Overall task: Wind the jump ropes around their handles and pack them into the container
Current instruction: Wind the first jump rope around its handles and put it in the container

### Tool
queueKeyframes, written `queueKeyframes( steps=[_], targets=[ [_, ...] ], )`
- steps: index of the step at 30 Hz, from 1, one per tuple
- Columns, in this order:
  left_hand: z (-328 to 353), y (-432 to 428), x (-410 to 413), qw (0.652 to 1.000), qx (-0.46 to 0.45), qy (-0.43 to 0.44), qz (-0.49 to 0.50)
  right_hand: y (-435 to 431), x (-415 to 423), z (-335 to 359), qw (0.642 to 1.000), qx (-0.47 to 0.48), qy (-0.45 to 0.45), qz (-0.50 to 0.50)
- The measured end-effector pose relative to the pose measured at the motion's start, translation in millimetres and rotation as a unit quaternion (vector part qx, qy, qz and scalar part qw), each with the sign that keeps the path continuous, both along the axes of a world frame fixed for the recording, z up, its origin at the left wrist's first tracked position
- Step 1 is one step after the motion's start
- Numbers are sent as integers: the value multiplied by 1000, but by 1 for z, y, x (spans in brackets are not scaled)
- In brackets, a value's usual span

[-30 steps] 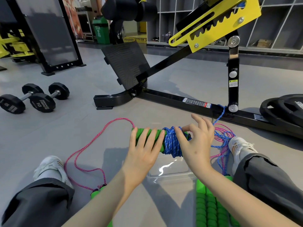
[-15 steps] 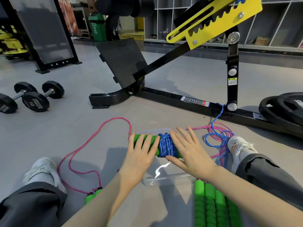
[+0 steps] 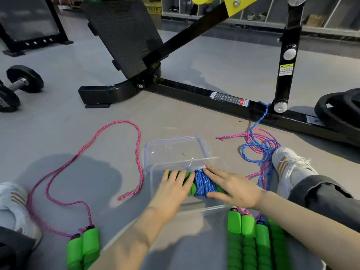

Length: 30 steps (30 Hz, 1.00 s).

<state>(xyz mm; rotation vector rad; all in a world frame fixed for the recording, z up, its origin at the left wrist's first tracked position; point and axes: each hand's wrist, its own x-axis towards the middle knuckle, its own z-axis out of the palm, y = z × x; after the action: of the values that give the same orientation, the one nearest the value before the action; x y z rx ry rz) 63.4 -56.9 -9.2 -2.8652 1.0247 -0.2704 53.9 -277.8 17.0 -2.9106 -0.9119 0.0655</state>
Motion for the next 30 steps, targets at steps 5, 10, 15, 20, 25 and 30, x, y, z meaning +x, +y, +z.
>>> queueKeyframes(
  steps=[5, 10, 15, 20, 25, 30],
  targets=[
    [-11, -3, 9, 999, -6, 39, 16, -1, 14, -19, 999, 10, 53, -11],
    [-24, -8, 23, 994, 17, 88, 69, 12, 29, -37, 999, -47, -12, -9],
    [-34, -6, 25, 984, 59, 136, 100, 18, 28, -53, 999, -36, -26, 27],
    [-30, -6, 23, 986, 50, 131, 93, 25, 26, -47, 997, -51, -49, 19],
    [-29, -10, 22, 986, 63, 117, 104, 24, 29, -53, 994, -78, -76, 13],
    [-32, -11, 25, 976, 74, 168, 115, 26, 24, -48, 995, -47, 84, -34]
  ],
)
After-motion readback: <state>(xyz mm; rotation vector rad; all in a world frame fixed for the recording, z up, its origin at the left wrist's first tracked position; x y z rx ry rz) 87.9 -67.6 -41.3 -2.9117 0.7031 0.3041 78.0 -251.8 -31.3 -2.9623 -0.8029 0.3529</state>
